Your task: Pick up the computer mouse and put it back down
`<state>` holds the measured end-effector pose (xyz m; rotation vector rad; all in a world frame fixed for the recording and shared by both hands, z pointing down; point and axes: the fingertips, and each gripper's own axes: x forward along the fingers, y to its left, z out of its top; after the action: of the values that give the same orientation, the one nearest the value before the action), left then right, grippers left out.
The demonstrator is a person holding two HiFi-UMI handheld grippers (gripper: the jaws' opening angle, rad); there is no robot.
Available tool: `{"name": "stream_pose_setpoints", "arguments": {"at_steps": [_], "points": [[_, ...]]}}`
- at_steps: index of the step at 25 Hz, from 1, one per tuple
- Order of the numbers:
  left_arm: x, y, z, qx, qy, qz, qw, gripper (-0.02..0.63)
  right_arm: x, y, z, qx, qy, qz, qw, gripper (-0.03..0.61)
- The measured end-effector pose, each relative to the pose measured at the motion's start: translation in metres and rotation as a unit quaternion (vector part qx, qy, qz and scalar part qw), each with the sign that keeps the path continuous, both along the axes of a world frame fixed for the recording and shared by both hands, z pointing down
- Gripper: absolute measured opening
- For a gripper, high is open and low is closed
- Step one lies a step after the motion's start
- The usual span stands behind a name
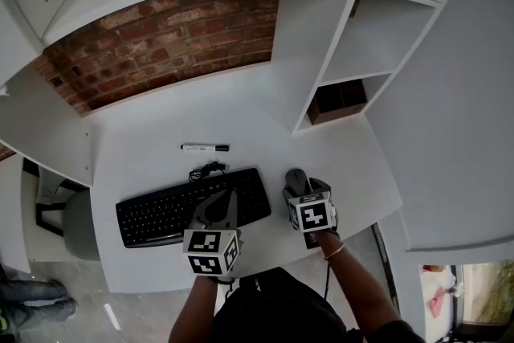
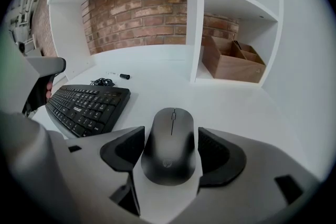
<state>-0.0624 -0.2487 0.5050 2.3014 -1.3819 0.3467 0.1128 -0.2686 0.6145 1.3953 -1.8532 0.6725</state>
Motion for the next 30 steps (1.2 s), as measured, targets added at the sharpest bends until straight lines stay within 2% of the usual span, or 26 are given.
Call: {"name": "stream_pose_setpoints", "arguments": {"at_steps": [12, 30], "points": [[0.0, -0.008, 0.004, -0.005, -0.005, -0.001, 1.0, 0.009, -0.003, -0.004, 0.009, -0.028, -0.02, -0.011, 0.999, 0.287], [-0.005, 0.003, 0.008, -0.013, -0.012, -0.008, 0.9998, 0.009, 0.004, -0.003, 0.006, -0.016, -0.036, -0.004, 0.999, 0.287]]}}
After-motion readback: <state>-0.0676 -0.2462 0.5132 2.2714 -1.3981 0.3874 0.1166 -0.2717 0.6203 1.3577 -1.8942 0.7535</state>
